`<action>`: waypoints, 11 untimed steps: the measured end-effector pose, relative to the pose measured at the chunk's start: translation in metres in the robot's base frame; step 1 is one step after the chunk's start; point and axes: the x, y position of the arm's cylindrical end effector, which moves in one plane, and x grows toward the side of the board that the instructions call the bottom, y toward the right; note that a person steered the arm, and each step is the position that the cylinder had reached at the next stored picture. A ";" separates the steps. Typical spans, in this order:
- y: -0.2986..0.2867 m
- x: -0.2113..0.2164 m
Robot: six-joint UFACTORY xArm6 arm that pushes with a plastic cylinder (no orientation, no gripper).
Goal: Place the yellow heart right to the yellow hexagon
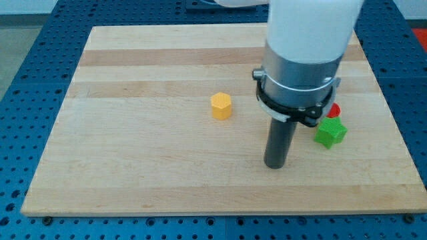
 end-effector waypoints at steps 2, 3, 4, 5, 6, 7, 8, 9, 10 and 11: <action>0.019 -0.016; 0.025 -0.025; 0.025 -0.031; 0.025 -0.037; 0.025 -0.042; 0.025 -0.050; 0.025 -0.058; 0.025 -0.068; 0.023 -0.079; 0.015 -0.084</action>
